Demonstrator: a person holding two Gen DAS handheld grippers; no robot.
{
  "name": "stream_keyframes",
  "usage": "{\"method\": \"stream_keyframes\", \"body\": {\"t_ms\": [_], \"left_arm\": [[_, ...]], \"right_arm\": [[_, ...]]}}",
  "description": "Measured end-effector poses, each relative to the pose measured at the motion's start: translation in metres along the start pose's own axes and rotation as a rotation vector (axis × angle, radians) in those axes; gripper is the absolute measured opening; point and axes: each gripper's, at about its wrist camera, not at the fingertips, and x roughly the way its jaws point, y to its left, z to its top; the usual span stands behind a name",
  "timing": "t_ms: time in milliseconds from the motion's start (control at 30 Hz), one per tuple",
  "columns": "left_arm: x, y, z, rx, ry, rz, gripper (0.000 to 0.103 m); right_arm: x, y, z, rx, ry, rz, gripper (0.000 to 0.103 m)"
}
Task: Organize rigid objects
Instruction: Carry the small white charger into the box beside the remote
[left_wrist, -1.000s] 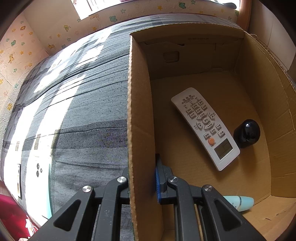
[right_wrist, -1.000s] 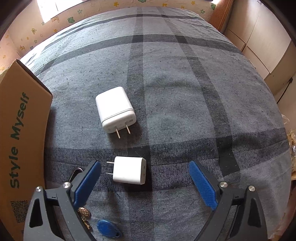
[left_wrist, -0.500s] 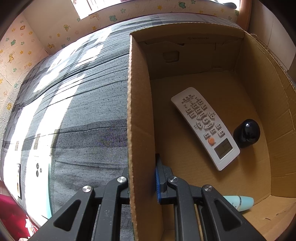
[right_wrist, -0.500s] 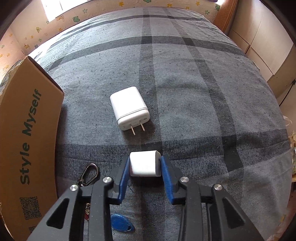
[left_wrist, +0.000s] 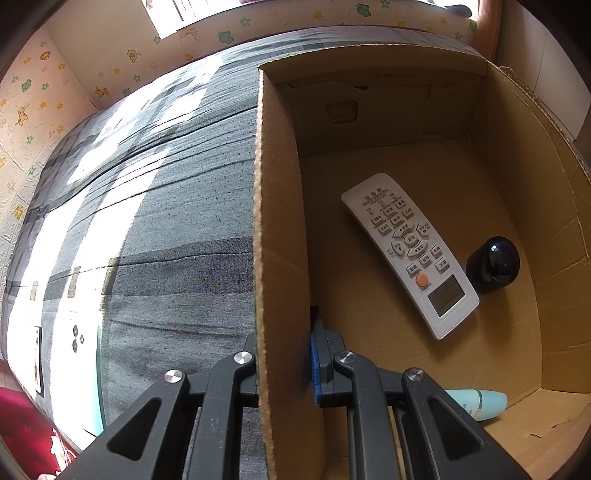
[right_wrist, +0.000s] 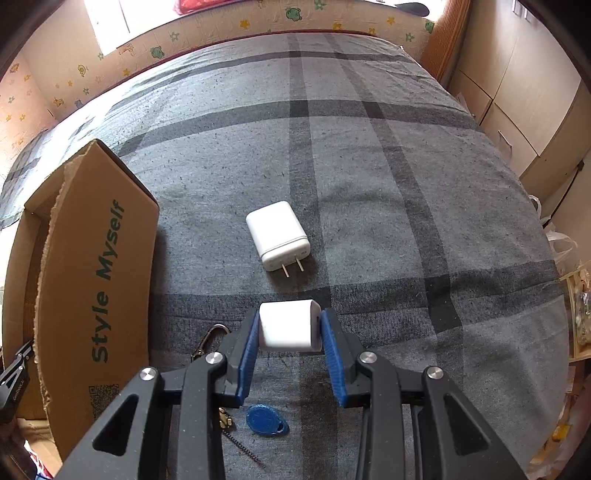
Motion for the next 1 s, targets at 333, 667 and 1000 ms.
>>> {"method": "stream_keyframes", "body": {"t_ms": [333,667,1000], "left_arm": [[0.0,-0.001,0.001,-0.003,0.003,0.001,0.014],[0.0,0.001,0.001,-0.004,0.002,-0.005,0.014],[0.0,0.002,0.001,-0.006,0.003,-0.01,0.014]], "right_arm": [[-0.04,0.026,0.01,-0.044,-0.05,0.017,0.036],[-0.07,0.082,0.023,-0.149,-0.091,0.075,0.036],[-0.076,0.141,0.03,-0.247,-0.085,0.146,0.036]]}}
